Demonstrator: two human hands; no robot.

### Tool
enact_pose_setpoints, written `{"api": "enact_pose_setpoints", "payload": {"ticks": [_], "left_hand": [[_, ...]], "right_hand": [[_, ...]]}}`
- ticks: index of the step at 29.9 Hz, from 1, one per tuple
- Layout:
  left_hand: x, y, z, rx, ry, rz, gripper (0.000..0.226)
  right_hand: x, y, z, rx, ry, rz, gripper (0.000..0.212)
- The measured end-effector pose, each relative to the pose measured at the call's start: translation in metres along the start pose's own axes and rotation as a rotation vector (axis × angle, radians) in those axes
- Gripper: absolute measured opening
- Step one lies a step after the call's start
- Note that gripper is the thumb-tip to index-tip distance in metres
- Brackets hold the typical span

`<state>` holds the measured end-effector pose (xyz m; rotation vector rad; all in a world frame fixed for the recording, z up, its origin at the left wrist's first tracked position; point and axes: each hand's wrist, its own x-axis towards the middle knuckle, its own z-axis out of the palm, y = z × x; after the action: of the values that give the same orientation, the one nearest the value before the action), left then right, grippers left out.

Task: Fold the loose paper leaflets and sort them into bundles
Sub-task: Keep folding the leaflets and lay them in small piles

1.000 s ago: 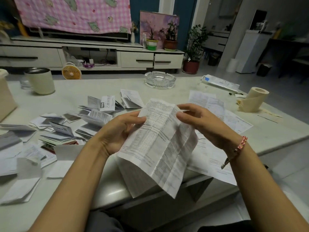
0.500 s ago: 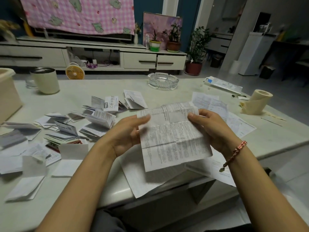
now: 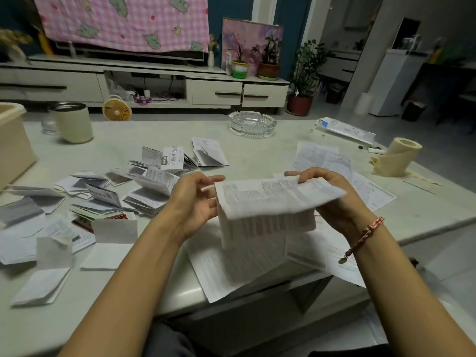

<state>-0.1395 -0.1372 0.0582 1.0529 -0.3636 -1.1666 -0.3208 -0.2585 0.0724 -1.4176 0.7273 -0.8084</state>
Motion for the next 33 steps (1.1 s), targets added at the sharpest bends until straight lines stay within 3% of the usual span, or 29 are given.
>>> {"api": "enact_pose_setpoints", "payload": {"ticks": [4, 7, 10, 13, 20, 22, 24, 27, 29, 33], "left_hand": [[0.000, -0.004, -0.001, 0.171, -0.034, -0.088, 0.029], [-0.002, -0.008, 0.003, 0.293, 0.000, -0.065, 0.010], [0.000, -0.007, -0.002, 0.379, 0.073, -0.005, 0.011], [-0.001, -0.004, -0.007, 0.504, 0.038, 0.030, 0.014], [-0.011, -0.004, 0.001, 0.583, -0.163, -0.010, 0.012], [-0.011, -0.005, 0.001, 0.617, -0.180, -0.009, 0.012], [-0.008, -0.007, 0.000, 0.616, -0.148, 0.018, 0.017], [-0.002, -0.005, -0.004, 0.438, -0.061, 0.053, 0.028], [-0.001, -0.003, -0.005, 0.306, -0.069, 0.051, 0.036], [-0.006, -0.007, 0.002, 0.385, -0.173, 0.029, 0.041]], "right_hand": [[0.000, 0.003, -0.001, -0.029, -0.003, -0.039, 0.053], [0.000, 0.001, 0.002, -0.066, 0.029, -0.039, 0.040], [0.003, -0.003, -0.005, -0.036, 0.060, 0.034, 0.030], [0.002, -0.009, -0.014, -0.047, 0.061, 0.072, 0.029], [-0.011, -0.005, 0.002, -0.656, -0.358, 0.112, 0.022], [-0.013, -0.003, 0.007, -0.721, -0.424, 0.134, 0.016], [-0.013, -0.002, 0.009, -0.692, -0.425, 0.127, 0.009], [-0.012, -0.002, 0.010, -0.545, -0.279, 0.093, 0.005], [-0.009, 0.000, 0.010, -0.384, -0.140, 0.091, 0.008], [-0.004, 0.002, 0.011, -0.182, -0.016, 0.113, 0.005]]}}
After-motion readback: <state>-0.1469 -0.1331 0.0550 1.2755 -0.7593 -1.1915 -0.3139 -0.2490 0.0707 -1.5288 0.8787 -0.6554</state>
